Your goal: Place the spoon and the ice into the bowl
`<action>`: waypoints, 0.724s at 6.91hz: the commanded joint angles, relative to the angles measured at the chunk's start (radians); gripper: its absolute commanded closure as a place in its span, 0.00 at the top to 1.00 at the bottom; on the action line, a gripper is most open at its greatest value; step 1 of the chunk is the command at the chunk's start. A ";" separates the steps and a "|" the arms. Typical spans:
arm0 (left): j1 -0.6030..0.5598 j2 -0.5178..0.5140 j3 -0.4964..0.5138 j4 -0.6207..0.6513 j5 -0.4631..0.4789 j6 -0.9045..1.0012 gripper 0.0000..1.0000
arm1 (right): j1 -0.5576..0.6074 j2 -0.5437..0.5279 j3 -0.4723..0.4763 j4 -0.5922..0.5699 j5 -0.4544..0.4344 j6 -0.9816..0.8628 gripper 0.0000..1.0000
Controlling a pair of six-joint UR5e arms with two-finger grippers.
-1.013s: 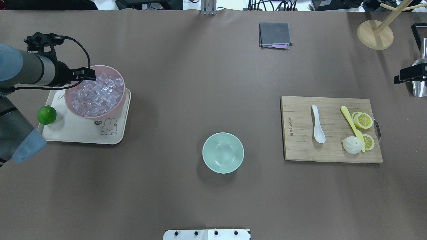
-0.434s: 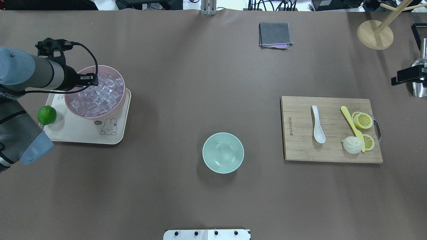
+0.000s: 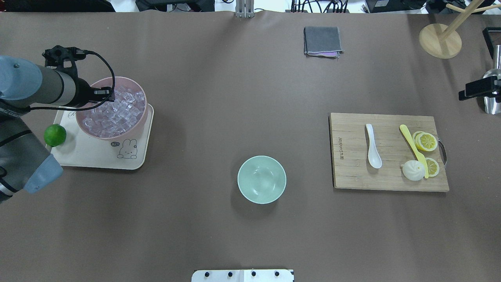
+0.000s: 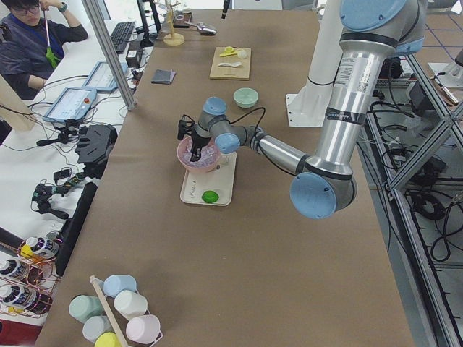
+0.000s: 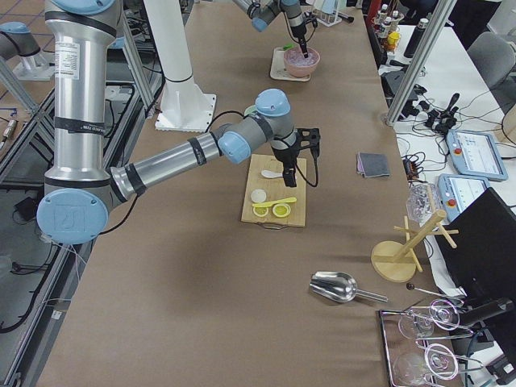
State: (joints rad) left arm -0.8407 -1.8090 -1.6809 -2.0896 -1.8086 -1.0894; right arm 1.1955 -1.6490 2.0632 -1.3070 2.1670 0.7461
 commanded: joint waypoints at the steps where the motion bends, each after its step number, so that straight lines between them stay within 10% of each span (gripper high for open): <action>1: -0.001 -0.001 0.010 0.000 -0.002 0.067 0.54 | -0.002 0.000 0.000 0.000 -0.009 -0.001 1.00; 5: -0.001 -0.006 0.009 0.000 -0.005 0.071 0.51 | -0.002 -0.002 0.001 0.000 -0.007 -0.001 1.00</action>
State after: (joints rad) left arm -0.8410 -1.8134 -1.6708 -2.0893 -1.8119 -1.0204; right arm 1.1935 -1.6504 2.0645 -1.3070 2.1598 0.7455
